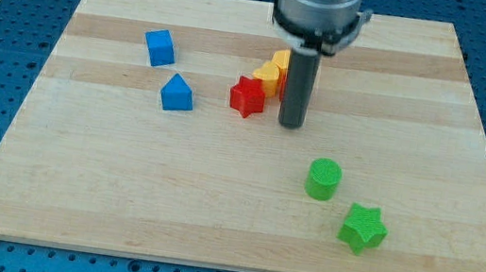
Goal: Push the green circle towards the center right
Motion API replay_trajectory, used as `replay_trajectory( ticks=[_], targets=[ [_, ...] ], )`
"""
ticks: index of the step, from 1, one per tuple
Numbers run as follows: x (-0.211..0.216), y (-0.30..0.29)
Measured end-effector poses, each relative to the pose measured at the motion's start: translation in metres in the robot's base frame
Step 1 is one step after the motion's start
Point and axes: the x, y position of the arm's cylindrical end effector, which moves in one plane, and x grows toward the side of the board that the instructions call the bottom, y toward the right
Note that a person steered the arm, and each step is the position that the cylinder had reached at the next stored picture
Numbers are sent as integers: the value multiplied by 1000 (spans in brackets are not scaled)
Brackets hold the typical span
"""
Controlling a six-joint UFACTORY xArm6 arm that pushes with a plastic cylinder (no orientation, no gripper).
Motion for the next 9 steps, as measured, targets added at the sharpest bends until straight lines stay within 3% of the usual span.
replay_trajectory(
  ticks=[3,4,5,6,7,9],
  targets=[
    [4,-1],
    [67,-18],
    [91,-17],
    [178,-12],
    [179,-12],
    [93,40]
  ],
)
